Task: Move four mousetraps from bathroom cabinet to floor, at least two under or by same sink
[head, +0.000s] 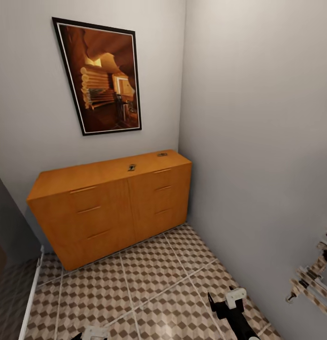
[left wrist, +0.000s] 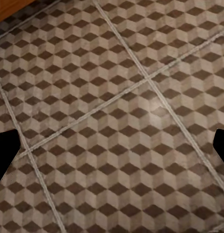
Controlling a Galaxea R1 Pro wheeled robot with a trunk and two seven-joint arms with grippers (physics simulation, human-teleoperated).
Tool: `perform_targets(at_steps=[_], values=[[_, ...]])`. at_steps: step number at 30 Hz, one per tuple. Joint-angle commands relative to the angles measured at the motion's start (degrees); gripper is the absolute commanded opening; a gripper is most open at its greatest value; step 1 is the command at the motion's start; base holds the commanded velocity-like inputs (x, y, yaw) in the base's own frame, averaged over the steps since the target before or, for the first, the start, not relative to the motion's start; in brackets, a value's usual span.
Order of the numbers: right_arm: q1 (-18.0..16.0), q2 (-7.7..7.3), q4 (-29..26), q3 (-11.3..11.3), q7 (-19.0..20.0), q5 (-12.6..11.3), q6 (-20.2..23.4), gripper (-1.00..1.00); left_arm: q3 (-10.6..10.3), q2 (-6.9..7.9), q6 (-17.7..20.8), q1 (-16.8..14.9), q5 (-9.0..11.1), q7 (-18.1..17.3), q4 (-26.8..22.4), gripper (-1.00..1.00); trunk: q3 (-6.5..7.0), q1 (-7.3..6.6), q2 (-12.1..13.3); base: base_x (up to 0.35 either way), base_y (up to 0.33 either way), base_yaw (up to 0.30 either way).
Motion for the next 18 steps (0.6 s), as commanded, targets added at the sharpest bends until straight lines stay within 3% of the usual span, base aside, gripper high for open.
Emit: perform_targets(at_steps=[1, 4, 12, 18], values=[[0.0, -0.03, 0.1, 0.4, 0.0, -0.2, 0.0, 1.0, -0.5, -0.04, -0.3, -0.1, 0.3, 0.1, 0.2, 1.0, -0.06, 0.04, 0.0, 0.343, 0.0, 0.0], [0.0, 0.08, 0.0, 0.4, 0.0, -0.2, 1.7, 1.0, -0.5, -0.03, -0.3, -0.1, 0.3, 0.2, 0.2, 1.0, -0.06, 0.04, 0.0, 0.343, 0.0, 0.0], [0.0, 0.5, -0.1, 0.4, 0.1, -0.3, 11.1, 1.0, -0.4, -0.03, -0.3, -0.1, 0.3, 0.2, 0.2, 1.0, -0.06, 0.04, 0.0, 0.343, 0.0, 0.0], [0.0, 0.56, -0.1, 0.4, 0.1, -0.3, 12.7, 1.0, -0.4, 0.05, -0.3, -0.1, 0.3, 0.2, 0.2, 1.0, -0.06, 0.04, 0.0, 0.343, 0.003, 0.0]])
